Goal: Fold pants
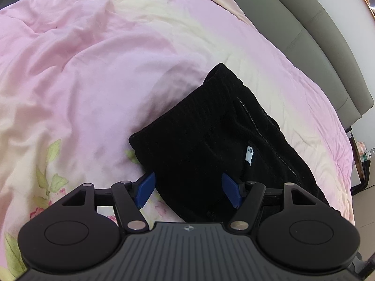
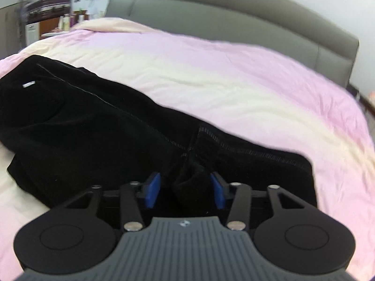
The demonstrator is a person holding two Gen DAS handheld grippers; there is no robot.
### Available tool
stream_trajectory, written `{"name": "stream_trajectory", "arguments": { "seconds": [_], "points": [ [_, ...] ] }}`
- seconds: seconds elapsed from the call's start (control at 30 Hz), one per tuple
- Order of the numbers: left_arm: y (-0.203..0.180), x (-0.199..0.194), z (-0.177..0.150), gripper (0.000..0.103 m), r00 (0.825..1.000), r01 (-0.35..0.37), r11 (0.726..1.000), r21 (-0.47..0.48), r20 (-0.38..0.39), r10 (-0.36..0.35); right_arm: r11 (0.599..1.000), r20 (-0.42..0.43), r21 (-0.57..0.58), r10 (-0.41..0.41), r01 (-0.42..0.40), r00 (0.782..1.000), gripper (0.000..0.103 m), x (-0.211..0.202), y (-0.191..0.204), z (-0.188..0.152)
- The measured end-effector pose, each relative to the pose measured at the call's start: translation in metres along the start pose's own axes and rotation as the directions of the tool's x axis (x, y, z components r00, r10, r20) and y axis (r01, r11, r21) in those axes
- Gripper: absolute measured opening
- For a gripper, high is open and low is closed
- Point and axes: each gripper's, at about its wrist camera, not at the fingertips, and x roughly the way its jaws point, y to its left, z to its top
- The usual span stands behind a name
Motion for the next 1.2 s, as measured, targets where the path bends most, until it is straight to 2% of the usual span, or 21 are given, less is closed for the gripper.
{"name": "stream_trajectory", "arguments": {
  "seconds": [0.03,0.07,0.1,0.17,0.23,0.3,0.33,0.4,0.43,0.47,0.53,0.63,0.73,0.83,0.97,1.03,1.1,1.13,1.2],
  "points": [
    [0.0,0.001,0.0,0.076,1.0,-0.001,1.0,0.001,-0.002,0.001,1.0,-0.026,-0.001,0.0,0.0,1.0,0.046,0.008,0.007,-0.001],
    [0.0,0.002,-0.001,0.076,1.0,-0.002,1.0,0.002,-0.005,0.002,0.998,-0.049,-0.043,-0.037,0.034,0.998,0.048,0.016,0.015,-0.003],
    [0.0,0.003,-0.001,0.076,1.0,-0.007,1.0,0.002,-0.008,0.007,0.994,-0.055,-0.087,-0.069,0.064,0.996,0.048,0.019,0.021,-0.003],
    [0.001,0.004,-0.002,0.076,1.0,-0.009,1.0,-0.011,-0.016,0.009,0.991,-0.036,-0.094,-0.103,0.099,0.994,0.051,0.016,0.026,0.003],
    [0.005,0.005,-0.003,0.079,1.0,0.015,0.999,-0.045,-0.026,-0.016,0.981,0.02,-0.092,-0.169,0.17,0.985,0.049,0.006,0.036,0.012],
    [0.01,0.009,-0.005,0.081,0.997,0.056,0.993,-0.104,-0.051,-0.061,0.963,0.095,-0.111,-0.237,0.247,0.967,0.052,-0.003,0.057,0.025],
    [0.013,0.013,-0.006,0.081,0.994,0.072,0.989,-0.132,-0.068,-0.081,0.961,0.126,-0.109,-0.241,0.255,0.962,0.052,-0.007,0.068,0.03],
    [0.018,0.019,-0.009,0.081,0.99,0.088,0.98,-0.178,-0.092,-0.106,0.98,0.149,-0.085,-0.165,0.179,0.975,0.051,-0.009,0.091,0.039],
    [0.02,0.022,-0.01,0.081,0.99,0.086,0.977,-0.194,-0.093,-0.106,0.992,0.143,-0.069,-0.099,0.11,0.985,0.044,-0.006,0.101,0.042],
    [0.022,0.025,-0.01,0.081,0.991,0.081,0.975,-0.207,-0.088,-0.101,0.996,0.131,-0.063,-0.048,0.056,0.99,0.029,-0.001,0.111,0.045],
    [0.025,0.028,-0.008,0.081,0.993,0.082,0.97,-0.228,-0.059,-0.098,0.998,0.091,-0.054,0.049,-0.044,0.995,0.014,0.012,0.136,0.05],
    [0.032,0.035,-0.006,0.082,0.992,0.116,0.947,-0.3,-0.01,-0.125,0.991,0.066,-0.005,0.132,-0.132,0.989,0.006,0.029,0.165,0.057],
    [0.039,0.047,-0.009,0.084,0.988,0.151,0.914,-0.376,0.027,-0.152,0.975,0.067,0.084,0.203,-0.208,0.977,0.006,0.039,0.191,0.069],
    [0.037,0.054,-0.011,0.087,0.986,0.166,0.905,-0.391,0.064,-0.153,0.96,0.067,0.125,0.245,-0.252,0.967,0.006,0.043,0.227,0.067],
    [0.038,0.059,-0.012,0.087,0.981,0.191,0.901,-0.39,0.113,-0.159,0.959,0.058,0.08,0.269,-0.273,0.961,0.006,0.055,0.262,0.064],
    [0.043,0.061,-0.011,0.087,0.976,0.213,0.885,-0.414,0.131,-0.174,0.967,0.02,0.065,0.247,-0.248,0.969,0.006,0.072,0.274,0.054],
    [0.047,0.061,-0.012,0.078,0.973,0.226,0.874,-0.431,0.145,-0.18,0.969,0.021,0.063,0.238,-0.239,0.971,0.006,0.079,0.279,0.051],
    [0.047,0.06,-0.012,0.071,0.974,0.22,0.879,-0.422,0.147,-0.173,0.968,0.015,0.064,0.242,-0.243,0.97,0.006,0.079,0.278,0.053],
    [0.045,0.056,-0.013,0.064,0.973,0.219,0.893,-0.393,0.158,-0.168,0.963,-0.01,0.072,0.263,-0.261,0.965,0.006,0.076,0.272,0.06]
  ]
}}
